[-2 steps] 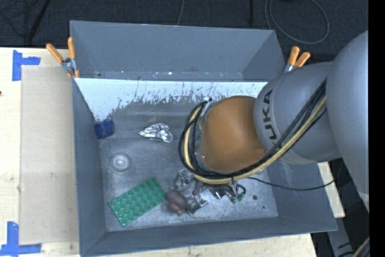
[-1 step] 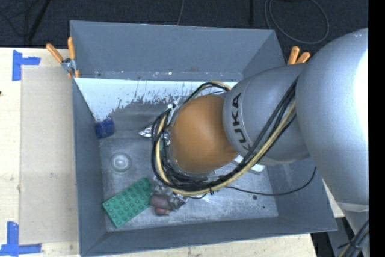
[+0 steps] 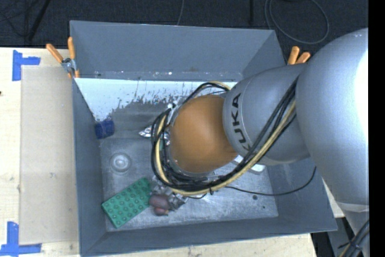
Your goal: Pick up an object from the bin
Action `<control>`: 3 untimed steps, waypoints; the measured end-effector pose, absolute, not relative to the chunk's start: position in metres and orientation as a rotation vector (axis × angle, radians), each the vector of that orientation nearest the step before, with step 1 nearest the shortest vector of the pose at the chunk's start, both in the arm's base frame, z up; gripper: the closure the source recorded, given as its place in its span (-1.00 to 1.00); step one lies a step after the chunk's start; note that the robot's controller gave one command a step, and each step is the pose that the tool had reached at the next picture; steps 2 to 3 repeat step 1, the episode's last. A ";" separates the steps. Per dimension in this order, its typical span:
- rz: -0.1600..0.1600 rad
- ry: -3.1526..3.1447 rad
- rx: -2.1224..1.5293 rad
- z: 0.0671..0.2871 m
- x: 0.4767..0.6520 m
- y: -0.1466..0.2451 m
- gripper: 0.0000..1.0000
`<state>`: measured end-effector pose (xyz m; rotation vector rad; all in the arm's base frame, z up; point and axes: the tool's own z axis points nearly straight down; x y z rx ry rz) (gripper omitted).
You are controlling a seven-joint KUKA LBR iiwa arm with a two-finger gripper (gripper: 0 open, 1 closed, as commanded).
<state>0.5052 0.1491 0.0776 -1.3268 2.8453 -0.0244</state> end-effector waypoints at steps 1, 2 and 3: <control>-0.001 2.526 -1.857 0.284 0.491 0.166 1.00; -0.001 2.526 -1.857 0.284 0.491 0.166 1.00; -0.001 2.526 -1.857 0.284 0.491 0.166 1.00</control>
Offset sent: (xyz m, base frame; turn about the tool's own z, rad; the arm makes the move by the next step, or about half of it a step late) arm -0.0156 0.0155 0.2039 -0.3969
